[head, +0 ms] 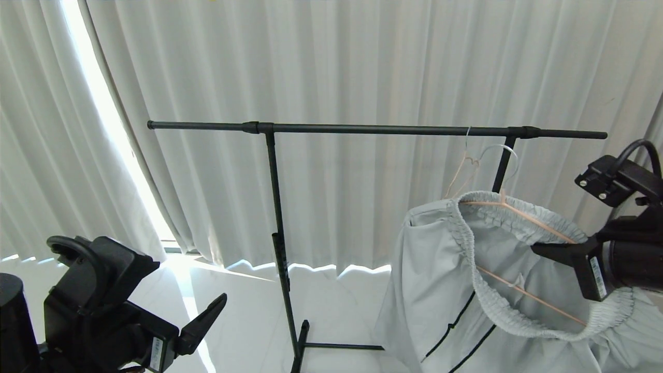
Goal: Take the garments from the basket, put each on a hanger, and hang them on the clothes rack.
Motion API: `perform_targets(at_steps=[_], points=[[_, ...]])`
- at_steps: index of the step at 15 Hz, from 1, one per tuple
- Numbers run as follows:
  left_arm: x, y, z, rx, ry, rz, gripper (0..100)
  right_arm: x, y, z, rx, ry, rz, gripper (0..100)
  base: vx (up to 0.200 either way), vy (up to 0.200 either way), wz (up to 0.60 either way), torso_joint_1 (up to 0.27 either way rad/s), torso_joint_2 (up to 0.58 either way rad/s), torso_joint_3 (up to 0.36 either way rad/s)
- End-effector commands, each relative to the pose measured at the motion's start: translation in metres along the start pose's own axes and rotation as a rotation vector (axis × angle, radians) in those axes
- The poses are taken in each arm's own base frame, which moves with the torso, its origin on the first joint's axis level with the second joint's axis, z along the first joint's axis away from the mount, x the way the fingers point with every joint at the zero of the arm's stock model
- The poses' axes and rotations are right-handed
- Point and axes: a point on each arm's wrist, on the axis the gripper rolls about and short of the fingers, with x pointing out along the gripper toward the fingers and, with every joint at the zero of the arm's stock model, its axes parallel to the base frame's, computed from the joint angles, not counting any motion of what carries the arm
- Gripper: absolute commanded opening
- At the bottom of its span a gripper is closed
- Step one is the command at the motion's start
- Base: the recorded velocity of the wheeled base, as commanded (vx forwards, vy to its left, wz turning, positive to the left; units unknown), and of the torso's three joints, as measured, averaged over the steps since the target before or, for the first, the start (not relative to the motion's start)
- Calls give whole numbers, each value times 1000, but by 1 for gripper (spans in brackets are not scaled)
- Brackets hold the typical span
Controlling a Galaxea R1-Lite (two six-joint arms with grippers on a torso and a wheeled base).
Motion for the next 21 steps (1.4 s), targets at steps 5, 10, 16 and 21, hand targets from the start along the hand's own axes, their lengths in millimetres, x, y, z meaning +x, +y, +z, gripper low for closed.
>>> perform_targets(at_steps=[5, 10, 16, 21], points=[[4, 0, 6, -2, -9, 0, 100, 42, 2, 40, 124, -32, 14, 0, 120, 0, 0, 0, 0, 1], [5, -2, 8, 4, -11, -14, 100, 54, 2, 50, 132, -39, 12, 0, 200, 0, 0, 6, 0, 0], [5, -2, 8, 5, -11, -14, 100, 66, 2, 49, 132, -30, 11, 0, 200, 0, 0, 4, 3, 2], [5, -3, 8, 4, -12, -17, 100, 75, 2, 46, 132, -6, 8, 0, 120, 0, 0, 1, 0, -1]])
